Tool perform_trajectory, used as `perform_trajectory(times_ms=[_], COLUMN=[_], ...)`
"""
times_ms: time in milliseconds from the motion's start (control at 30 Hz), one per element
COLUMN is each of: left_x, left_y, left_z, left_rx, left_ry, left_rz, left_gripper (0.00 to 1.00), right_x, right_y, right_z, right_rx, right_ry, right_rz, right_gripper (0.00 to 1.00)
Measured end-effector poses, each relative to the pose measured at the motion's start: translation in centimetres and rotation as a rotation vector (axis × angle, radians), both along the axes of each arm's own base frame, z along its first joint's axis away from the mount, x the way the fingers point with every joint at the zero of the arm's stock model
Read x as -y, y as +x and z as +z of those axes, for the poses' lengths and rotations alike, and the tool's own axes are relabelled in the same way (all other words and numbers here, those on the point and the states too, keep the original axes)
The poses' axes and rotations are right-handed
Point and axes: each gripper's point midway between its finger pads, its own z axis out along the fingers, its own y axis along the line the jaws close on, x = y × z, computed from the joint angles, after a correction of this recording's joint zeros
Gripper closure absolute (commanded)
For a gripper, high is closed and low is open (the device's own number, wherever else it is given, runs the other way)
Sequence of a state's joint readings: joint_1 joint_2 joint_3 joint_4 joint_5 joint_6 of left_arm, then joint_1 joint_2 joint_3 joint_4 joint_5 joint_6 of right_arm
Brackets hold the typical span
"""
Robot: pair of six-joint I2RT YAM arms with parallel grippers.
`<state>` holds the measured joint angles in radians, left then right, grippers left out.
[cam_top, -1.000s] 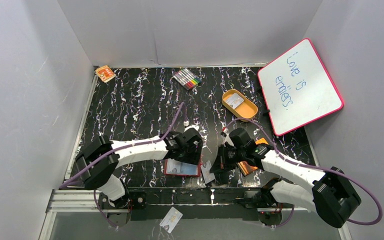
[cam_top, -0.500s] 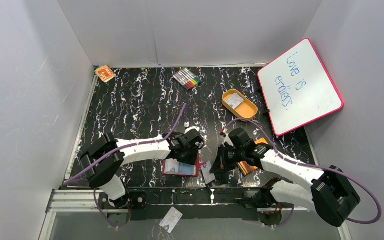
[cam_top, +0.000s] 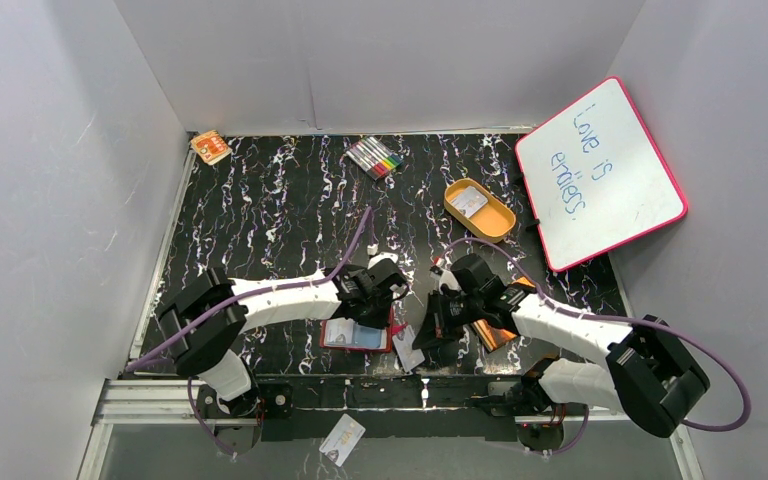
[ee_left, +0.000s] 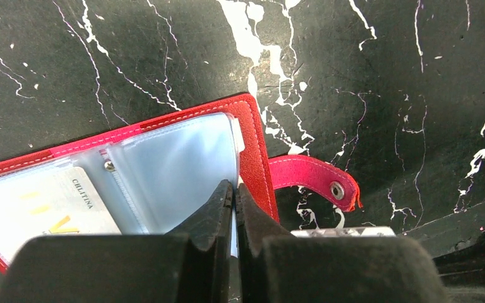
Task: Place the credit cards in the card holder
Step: Insert the credit card into the card holder.
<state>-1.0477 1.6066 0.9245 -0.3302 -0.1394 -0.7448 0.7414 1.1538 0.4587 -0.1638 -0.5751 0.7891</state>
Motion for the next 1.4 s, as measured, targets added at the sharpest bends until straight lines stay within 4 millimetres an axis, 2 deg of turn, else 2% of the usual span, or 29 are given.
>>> perform_trajectory(times_ms=[167,433,567,733,867,967,1067,1267,1400], left_x=[0.0,0.4,0.5,0.6,0.3,0.3,0.0,-0.5,-0.7], left_y=[0.0,0.4,0.5,0.5,0.2,0.1,0.1,0.4,0.5], left_z=[0.5,3.5,4.4,4.5,4.1,4.1,4.5,6.2,5.9], left_rx=[0.005,0.051,0.065,0.065,0.053,0.053,0.062,0.107,0.116], left_ry=[-0.01,-0.089,-0.117,-0.127,-0.12,-0.121,-0.128,-0.153,-0.134], left_rz=[0.007,0.029,0.042,0.043,0.039,0.043,0.052,0.057,0.037], left_gripper=[1.0,1.0,1.0,1.0,0.64,0.48,0.42,0.38,0.37], right_x=[-1.0,-2.0,-2.3,-2.7,-2.9,-3.0,-3.0,-3.3,-3.7], right_y=[-0.1,0.4,0.7,1.3,1.8,2.1,2.2,2.5,2.8], right_z=[0.6,0.9,0.6,-0.1,-0.6,-1.0,-1.6,-2.1,-1.8], right_rx=[0.0,0.001,-0.005,-0.016,-0.012,-0.005,-0.01,-0.008,0.012], right_ry=[0.041,0.081,0.083,0.072,0.065,0.056,0.045,0.047,0.069], right_rz=[0.034,0.028,0.02,-0.005,-0.02,-0.028,-0.032,-0.033,-0.031], right_gripper=[1.0,1.0,1.0,1.0,1.0,1.0,1.0,1.0,1.0])
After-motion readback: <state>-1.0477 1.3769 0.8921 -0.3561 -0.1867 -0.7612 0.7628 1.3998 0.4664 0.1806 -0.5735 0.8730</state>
